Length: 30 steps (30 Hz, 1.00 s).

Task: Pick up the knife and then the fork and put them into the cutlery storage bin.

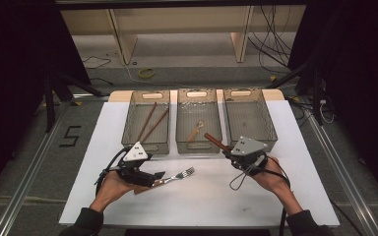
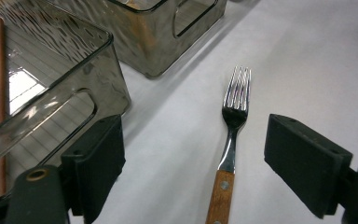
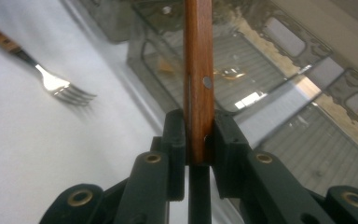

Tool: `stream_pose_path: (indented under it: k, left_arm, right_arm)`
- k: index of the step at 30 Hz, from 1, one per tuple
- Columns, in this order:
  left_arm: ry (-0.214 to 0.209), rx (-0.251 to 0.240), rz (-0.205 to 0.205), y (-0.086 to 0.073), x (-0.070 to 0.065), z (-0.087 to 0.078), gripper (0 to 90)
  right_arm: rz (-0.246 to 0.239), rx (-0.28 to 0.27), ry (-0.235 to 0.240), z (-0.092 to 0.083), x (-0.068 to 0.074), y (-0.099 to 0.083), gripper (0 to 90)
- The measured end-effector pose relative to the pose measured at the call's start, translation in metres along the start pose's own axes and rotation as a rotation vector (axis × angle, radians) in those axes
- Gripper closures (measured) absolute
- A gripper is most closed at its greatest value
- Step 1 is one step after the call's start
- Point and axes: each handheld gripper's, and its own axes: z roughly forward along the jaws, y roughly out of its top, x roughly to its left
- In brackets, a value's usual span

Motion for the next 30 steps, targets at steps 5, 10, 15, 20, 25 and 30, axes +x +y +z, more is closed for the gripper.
stream_pose_path:
  k: [5,10,15,20,25,30]
  left_arm:
    - [0.007,0.002,-0.003,-0.004,-0.001,0.001,18.9]
    - [0.017,0.007,-0.009,-0.005,0.002,-0.003,18.7]
    - [0.021,-0.031,-0.030,-0.002,0.004,-0.009,18.7]
    - [0.015,-0.033,-0.040,-0.004,0.002,-0.007,18.3]
    - [0.012,-0.039,-0.045,-0.007,0.000,-0.008,18.3]
    - [0.002,-0.051,-0.062,-0.010,0.001,-0.011,18.8]
  right_arm:
    - [0.065,0.008,-0.018,0.001,-0.018,0.000,77.7]
    - [0.118,0.009,-0.040,0.002,-0.034,0.001,77.7]
    - [0.178,0.019,-0.065,0.005,-0.051,0.004,77.7]
    - [0.221,0.034,-0.081,0.010,-0.066,0.008,77.7]
    - [0.262,0.032,-0.092,0.014,-0.081,0.010,77.7]
    - [0.310,0.052,-0.108,0.019,-0.095,0.011,77.6]
